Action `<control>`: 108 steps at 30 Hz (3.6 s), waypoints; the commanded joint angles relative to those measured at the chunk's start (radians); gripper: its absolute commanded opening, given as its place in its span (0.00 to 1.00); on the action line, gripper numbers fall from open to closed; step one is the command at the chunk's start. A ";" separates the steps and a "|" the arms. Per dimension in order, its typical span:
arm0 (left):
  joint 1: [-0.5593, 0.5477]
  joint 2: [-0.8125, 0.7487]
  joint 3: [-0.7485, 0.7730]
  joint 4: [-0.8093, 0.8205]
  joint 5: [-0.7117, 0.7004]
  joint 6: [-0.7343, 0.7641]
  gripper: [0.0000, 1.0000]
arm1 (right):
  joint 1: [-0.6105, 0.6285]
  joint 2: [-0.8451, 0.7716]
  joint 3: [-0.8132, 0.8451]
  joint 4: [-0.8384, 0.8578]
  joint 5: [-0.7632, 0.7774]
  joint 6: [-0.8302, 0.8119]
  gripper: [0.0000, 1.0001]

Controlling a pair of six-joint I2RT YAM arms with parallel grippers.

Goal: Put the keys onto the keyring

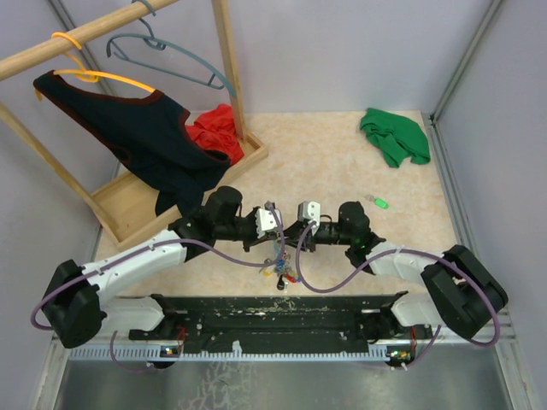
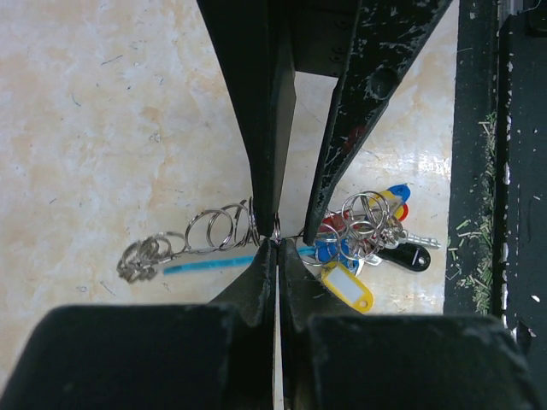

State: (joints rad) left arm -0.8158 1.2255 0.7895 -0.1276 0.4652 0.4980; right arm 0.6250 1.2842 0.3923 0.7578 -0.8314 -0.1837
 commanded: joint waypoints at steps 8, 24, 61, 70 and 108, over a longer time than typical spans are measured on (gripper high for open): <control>-0.005 0.004 0.038 0.021 0.041 0.025 0.00 | -0.004 0.012 0.075 0.005 -0.062 -0.023 0.00; 0.086 -0.176 -0.503 0.920 0.032 -0.326 0.33 | -0.005 0.027 -0.001 0.196 -0.029 0.098 0.00; 0.138 0.162 -0.572 1.461 0.209 -0.477 0.01 | -0.005 0.043 -0.009 0.214 -0.047 0.133 0.00; 0.136 0.003 -0.485 1.044 0.200 -0.367 0.00 | -0.005 -0.038 -0.044 0.155 0.056 0.112 0.23; 0.093 -0.090 -0.412 0.865 0.179 -0.275 0.00 | -0.005 -0.123 0.015 -0.164 0.312 0.158 0.39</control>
State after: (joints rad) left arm -0.7177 1.1526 0.3607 0.6693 0.6224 0.2321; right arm 0.6205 1.2137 0.3649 0.6220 -0.5671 0.0254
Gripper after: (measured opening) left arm 0.006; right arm 0.386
